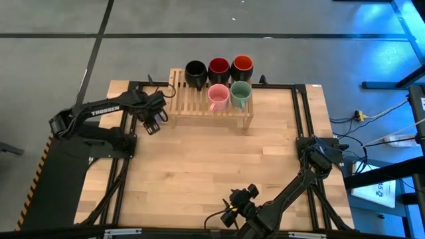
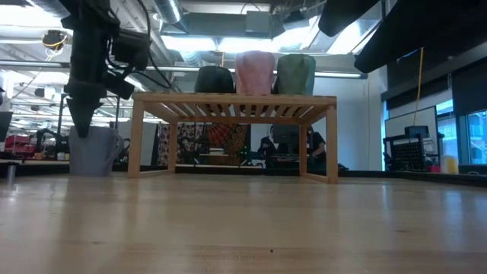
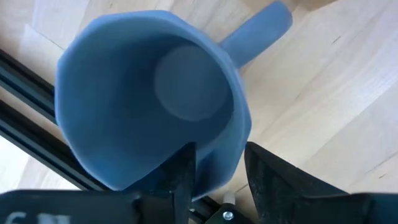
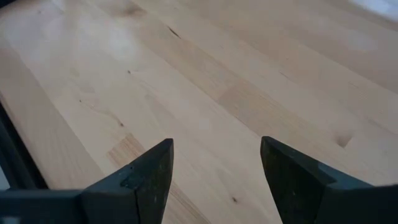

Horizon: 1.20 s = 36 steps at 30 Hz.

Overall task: Place coffee mugs
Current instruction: Put the blue mugs on the shelf

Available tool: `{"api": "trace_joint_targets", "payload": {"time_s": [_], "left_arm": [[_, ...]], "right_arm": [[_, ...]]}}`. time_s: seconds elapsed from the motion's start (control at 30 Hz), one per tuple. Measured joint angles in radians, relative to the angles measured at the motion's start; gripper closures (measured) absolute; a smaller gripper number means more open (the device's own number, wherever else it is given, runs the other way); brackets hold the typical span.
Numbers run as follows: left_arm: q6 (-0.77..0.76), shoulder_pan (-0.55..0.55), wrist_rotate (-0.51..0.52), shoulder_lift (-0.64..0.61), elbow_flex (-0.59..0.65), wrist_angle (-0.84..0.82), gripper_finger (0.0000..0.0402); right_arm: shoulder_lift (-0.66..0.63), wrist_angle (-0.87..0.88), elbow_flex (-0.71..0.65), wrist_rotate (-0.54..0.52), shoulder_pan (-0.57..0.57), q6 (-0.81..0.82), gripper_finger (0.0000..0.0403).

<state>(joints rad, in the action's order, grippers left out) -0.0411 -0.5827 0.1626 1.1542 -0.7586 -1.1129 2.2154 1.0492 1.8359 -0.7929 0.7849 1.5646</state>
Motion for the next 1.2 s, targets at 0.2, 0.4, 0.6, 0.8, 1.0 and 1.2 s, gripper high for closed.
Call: {"api": "trace_joint_targets", "payload": {"time_s": [0.2, 0.4, 0.6, 0.8, 1.0, 1.2], "left_arm": [[0.041, 0.0, 0.008, 0.036, 0.0, 0.009, 0.032], [0.05, 0.0, 0.009, 0.043, 0.0, 0.004, 0.0388], [0.051, 0.003, 0.009, 0.042, -0.001, -0.006, 0.0389], [0.036, 0.035, 0.086, -0.02, -0.09, -0.18, 0.0389], [0.013, 0.062, 0.105, -0.116, -0.275, -0.304, 0.0389], [-0.036, 0.107, 0.102, -0.162, -0.51, -0.319, 0.0389]], "right_arm": [[0.0, 0.0, 0.0, 0.0, 0.0, 0.0, 0.0176], [0.0, 0.001, 0.0, 0.0, 0.0, 0.0, 0.0176], [0.0, 0.001, 0.0, 0.0, 0.0, 0.0, 0.0176], [0.0, 0.015, 0.0, 0.0, 0.0, 0.0, 0.0176], [0.0, 0.027, 0.0, 0.0, 0.0, -0.009, 0.0176], [0.0, 0.028, 0.0, 0.001, -0.005, -0.044, 0.0176]]}}
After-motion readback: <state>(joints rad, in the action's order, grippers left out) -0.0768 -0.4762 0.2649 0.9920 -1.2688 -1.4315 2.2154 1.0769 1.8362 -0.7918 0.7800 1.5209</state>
